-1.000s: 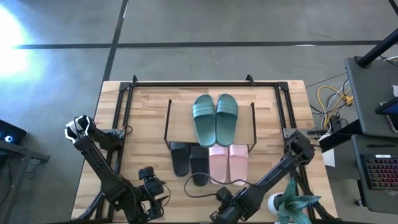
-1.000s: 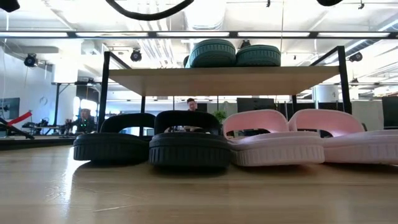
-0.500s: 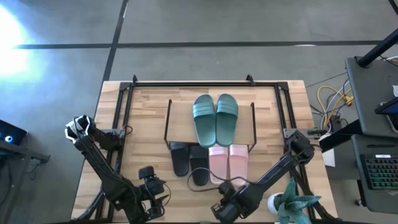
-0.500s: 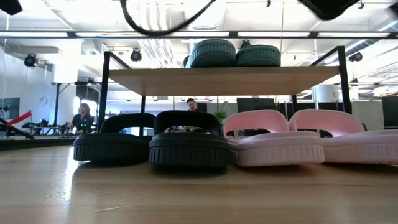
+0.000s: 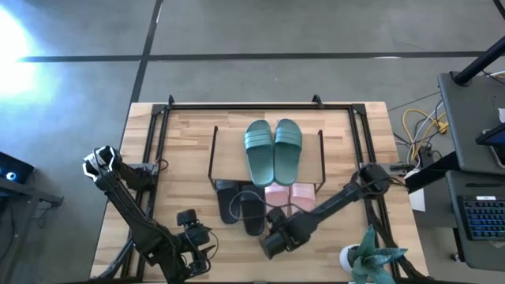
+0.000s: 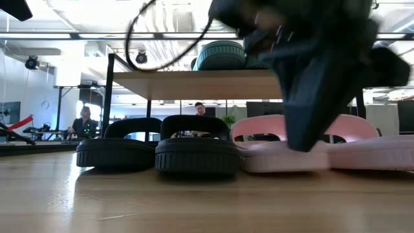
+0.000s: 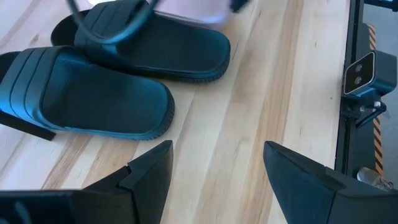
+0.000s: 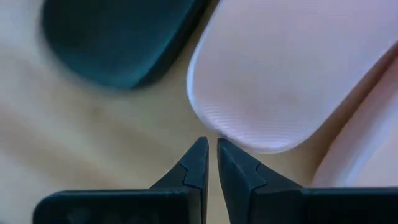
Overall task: Pick and place slides into the shelf
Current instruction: Adjust the slippers under the shelf
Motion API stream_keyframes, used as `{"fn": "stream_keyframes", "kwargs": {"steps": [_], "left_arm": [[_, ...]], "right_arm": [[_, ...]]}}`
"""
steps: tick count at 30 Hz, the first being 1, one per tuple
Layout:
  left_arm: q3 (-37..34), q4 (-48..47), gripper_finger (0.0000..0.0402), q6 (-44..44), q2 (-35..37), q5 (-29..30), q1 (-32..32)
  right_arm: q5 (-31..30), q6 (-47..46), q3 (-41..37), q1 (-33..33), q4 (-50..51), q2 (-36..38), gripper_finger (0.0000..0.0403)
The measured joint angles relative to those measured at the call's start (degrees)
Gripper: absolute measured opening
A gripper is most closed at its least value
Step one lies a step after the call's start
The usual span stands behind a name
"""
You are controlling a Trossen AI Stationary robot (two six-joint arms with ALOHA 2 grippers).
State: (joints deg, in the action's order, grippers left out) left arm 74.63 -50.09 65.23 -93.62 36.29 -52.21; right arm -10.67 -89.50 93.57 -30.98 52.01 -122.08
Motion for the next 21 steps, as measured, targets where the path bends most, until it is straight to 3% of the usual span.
{"fn": "stream_keyframes", "kwargs": {"steps": [5, 14, 21], "left_arm": [[0.0, 0.01, 0.0235, 0.03, 0.0, -0.05, 0.0], [-0.02, 0.03, 0.0235, 0.36, 0.0, -0.13, 0.06], [-0.05, -0.1, 0.0235, 0.04, 0.0, -0.11, 0.34]], "right_arm": [[-2.19, 1.58, -0.7, 2.18, 1.63, 0.02, 0.0028], [13.79, 6.68, 2.07, -1.71, 2.39, 2.24, 0.0028], [15.38, -2.2, -0.77, -6.98, 10.62, 2.36, 0.0028]]}}
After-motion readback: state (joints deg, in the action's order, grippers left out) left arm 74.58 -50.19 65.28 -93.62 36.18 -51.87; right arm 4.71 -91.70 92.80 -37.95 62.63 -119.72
